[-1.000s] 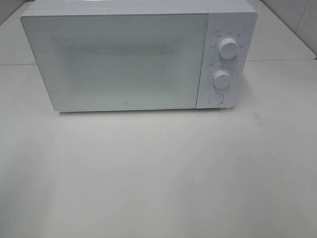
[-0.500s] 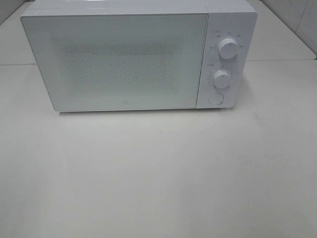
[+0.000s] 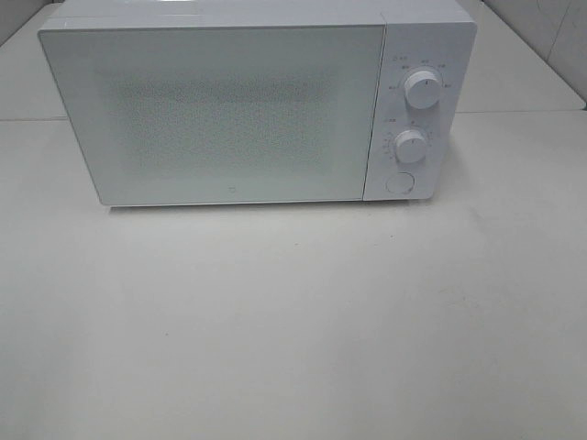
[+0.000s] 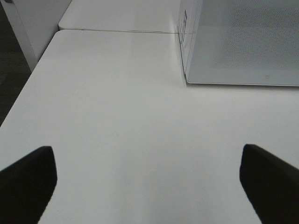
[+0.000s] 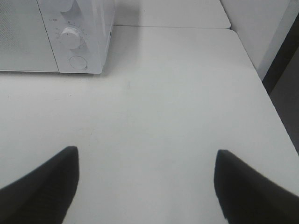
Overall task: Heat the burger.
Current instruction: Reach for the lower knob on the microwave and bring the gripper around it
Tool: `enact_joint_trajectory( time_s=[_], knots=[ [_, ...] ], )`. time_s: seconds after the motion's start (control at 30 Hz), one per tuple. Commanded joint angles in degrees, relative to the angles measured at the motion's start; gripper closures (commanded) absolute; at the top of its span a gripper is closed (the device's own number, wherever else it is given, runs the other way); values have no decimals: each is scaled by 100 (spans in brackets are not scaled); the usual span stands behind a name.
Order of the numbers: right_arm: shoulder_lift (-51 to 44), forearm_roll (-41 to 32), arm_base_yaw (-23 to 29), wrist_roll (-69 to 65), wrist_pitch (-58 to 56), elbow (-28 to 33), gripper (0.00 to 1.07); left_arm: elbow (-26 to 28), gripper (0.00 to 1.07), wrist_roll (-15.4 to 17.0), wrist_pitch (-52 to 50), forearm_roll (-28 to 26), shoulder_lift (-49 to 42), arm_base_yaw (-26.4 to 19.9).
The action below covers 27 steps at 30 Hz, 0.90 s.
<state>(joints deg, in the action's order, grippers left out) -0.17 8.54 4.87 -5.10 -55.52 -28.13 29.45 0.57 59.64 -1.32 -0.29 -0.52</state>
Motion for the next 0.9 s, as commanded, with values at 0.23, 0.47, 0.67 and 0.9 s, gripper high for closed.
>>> enact_joint_trajectory(
  time_s=[0.23,0.47,0.67,0.9],
  knots=[
    [-155,6,-6,-69,34,0,32,-17,6,-11,-40,-11,-132,-17],
    [-149,-17,0,-63,218,-149,32,-17,6,-11,-40,-11,-132,-17],
    [327,29,0,132,917,-258,24,-17,6,-11,-40,-11,-120,-17],
    [659,143,0,126,1902,-189,27,-17,6,-11,-40,-11,-97,-17]
  ],
)
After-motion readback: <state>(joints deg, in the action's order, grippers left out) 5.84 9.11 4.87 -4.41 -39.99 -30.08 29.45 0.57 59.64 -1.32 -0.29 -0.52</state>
